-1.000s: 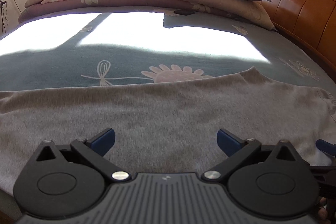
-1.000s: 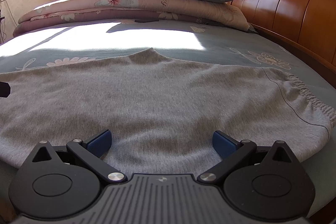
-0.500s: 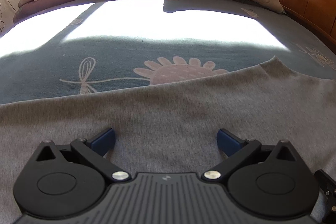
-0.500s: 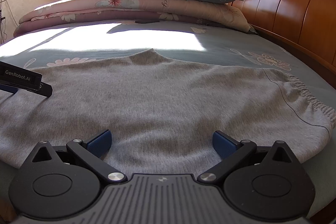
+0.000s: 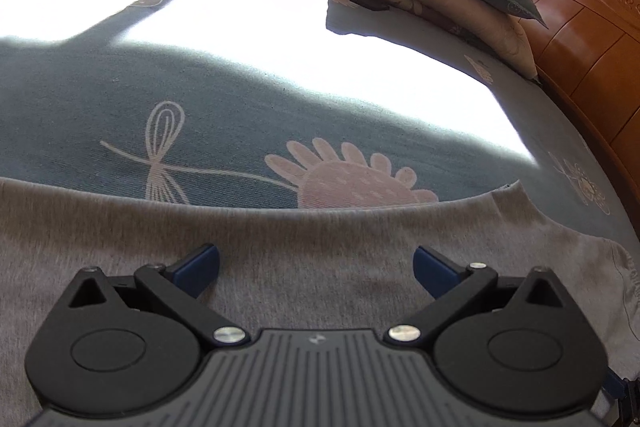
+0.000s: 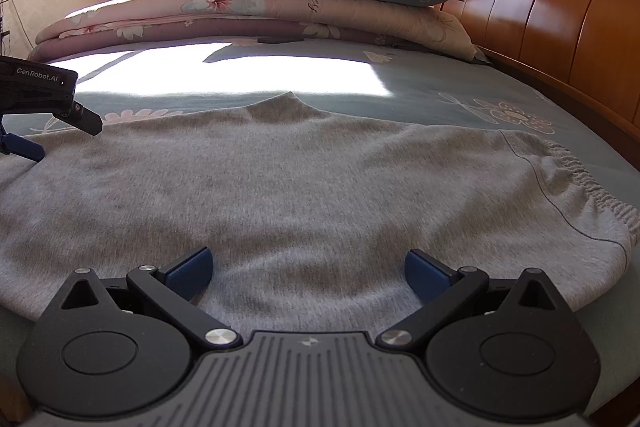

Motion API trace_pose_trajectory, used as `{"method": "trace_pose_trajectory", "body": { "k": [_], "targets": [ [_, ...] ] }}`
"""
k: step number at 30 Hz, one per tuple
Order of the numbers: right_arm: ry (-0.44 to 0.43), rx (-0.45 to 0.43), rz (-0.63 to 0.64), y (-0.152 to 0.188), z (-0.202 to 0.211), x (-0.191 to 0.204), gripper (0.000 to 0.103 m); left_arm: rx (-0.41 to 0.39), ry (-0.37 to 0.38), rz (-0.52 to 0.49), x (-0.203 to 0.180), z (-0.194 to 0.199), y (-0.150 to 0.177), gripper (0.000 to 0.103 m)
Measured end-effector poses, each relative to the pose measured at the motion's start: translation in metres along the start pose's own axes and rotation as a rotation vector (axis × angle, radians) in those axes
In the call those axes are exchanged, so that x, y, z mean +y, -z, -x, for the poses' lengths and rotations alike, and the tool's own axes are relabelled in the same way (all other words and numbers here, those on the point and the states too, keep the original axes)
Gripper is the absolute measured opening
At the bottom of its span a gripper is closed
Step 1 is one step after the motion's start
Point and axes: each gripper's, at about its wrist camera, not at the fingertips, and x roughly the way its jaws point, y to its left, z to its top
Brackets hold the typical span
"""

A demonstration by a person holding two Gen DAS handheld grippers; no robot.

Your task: Fold clothes

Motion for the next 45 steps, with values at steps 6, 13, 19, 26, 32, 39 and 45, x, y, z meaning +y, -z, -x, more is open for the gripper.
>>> {"method": "trace_pose_trajectory", "body": {
  "k": [6,13,19,26,32,39,45],
  "targets": [
    [-0.003,0.0,0.001,0.0,0.0,-0.001,0.103,0.029,0.078,0.067,0.002,0.011,-0.013,0.102],
    [0.0,-0.001,0.003,0.0,-0.001,0.001,0.103,0.061,0.095,0.01,-0.014,0.001,0.004,0.102],
    [-0.006,-0.004,0.007,0.001,0.0,0.0,0.103,-0.025,0.151,0.113,0.001,0.008,0.016,0.102],
    [0.107,-0.166,-0.024,-0.004,0.023,-0.01,0.103,-0.067,0.204,0.133,0.011,0.013,0.023,0.102],
    [0.23,-0.25,-0.116,-0.008,0.033,-0.034,0.103,-0.015,0.141,0.035,-0.005,0.011,0.019,0.102],
    [-0.024,-0.341,-0.209,-0.005,0.05,-0.053,0.103,-0.114,0.009,-0.394,-0.079,0.054,0.05,0.101],
    [-0.046,-0.398,-0.293,-0.011,0.083,-0.101,0.1,-0.18,0.123,-0.618,-0.124,0.1,0.089,0.099]
  ]
}}
